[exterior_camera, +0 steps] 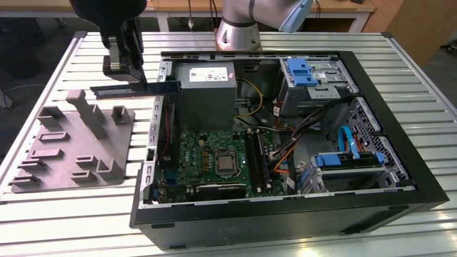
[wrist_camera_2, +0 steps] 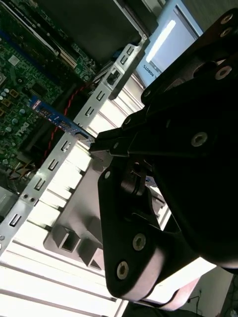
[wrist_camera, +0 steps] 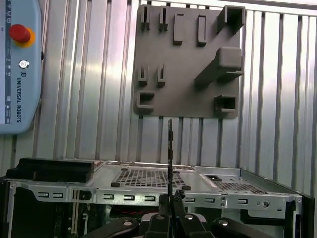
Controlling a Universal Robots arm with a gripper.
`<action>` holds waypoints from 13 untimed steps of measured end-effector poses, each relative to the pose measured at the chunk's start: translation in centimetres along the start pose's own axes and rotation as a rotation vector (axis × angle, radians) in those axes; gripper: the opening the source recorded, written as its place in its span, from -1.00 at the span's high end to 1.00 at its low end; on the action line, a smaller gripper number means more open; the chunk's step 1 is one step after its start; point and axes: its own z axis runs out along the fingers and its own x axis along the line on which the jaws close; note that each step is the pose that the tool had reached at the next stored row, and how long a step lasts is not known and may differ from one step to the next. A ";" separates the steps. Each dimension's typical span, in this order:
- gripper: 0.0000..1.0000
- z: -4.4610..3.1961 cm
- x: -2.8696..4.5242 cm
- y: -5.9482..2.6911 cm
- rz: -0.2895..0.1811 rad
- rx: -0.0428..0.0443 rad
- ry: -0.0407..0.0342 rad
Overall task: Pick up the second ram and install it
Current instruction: 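Pick up the second ram and move it above second insertion slot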
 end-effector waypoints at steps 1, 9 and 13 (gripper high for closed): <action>0.73 -0.01 0.01 -0.21 0.000 0.0000 0.0001; 0.73 -0.06 0.10 -1.87 0.000 0.0000 0.0000; 0.73 -0.08 0.14 -2.73 0.000 0.0001 -0.0001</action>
